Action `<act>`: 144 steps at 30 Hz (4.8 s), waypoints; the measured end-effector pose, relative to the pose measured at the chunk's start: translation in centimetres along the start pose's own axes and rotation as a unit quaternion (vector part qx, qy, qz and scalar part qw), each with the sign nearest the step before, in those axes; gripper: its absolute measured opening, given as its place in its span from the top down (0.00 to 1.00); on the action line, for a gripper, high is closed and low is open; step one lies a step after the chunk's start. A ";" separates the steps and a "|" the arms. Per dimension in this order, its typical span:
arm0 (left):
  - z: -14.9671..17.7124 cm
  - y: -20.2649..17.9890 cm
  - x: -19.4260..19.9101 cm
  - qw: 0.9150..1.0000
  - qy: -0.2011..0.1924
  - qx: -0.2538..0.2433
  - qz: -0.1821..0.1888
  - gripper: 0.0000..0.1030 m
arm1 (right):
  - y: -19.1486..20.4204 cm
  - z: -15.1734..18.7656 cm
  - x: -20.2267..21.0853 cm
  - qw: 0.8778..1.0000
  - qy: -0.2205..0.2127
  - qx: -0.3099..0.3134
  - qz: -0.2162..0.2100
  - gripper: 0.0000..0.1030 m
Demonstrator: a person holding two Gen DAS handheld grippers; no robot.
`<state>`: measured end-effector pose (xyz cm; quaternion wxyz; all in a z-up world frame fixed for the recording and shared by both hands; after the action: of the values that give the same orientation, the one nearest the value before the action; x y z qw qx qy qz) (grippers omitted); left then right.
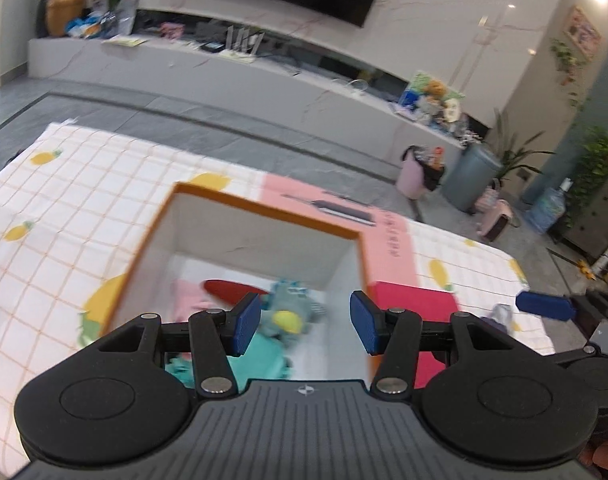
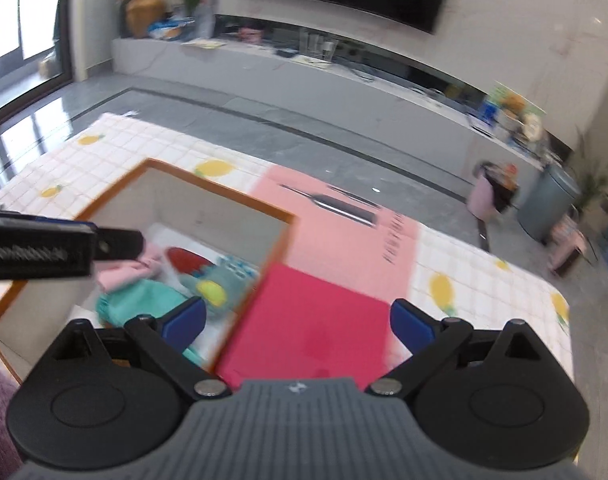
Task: Organize soft objects
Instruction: 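Move both tools away from the box toward the remaining items, then grasp the clear plastic bag with the right tool and lift it, then grasp the pink embroidered pouch with the left tool while the right tool holds the bag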
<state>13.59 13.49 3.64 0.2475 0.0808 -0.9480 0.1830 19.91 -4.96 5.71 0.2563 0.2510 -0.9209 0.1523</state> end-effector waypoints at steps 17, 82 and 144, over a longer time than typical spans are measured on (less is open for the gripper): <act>8.6 -12.1 -1.5 0.986 0.061 -0.112 0.106 0.41 | -11.9 12.8 -0.5 0.984 0.113 -0.100 0.089 0.06; 20.4 -19.6 -1.9 0.952 0.105 -0.253 0.139 0.41 | -24.3 24.6 -0.4 0.944 0.204 -0.210 0.151 0.47; 19.6 -26.3 -16.7 0.994 0.082 -0.073 -0.023 0.38 | -24.0 22.6 -0.4 0.968 0.146 -0.158 0.130 0.88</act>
<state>25.87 -17.26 -12.48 0.3335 0.0695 -0.9333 0.1134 24.19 -33.91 -9.45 0.4021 0.0602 -0.9108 0.0715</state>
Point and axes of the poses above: each gripper's, at about its wrist camera, not at the fingertips, and x roughly against the way its jaws point, y to its left, z to its underside, the point moved 4 cm from there along -x, roughly the way its jaws point, and after that the axes turned 13 degrees about -y, right-handed, at the moved point
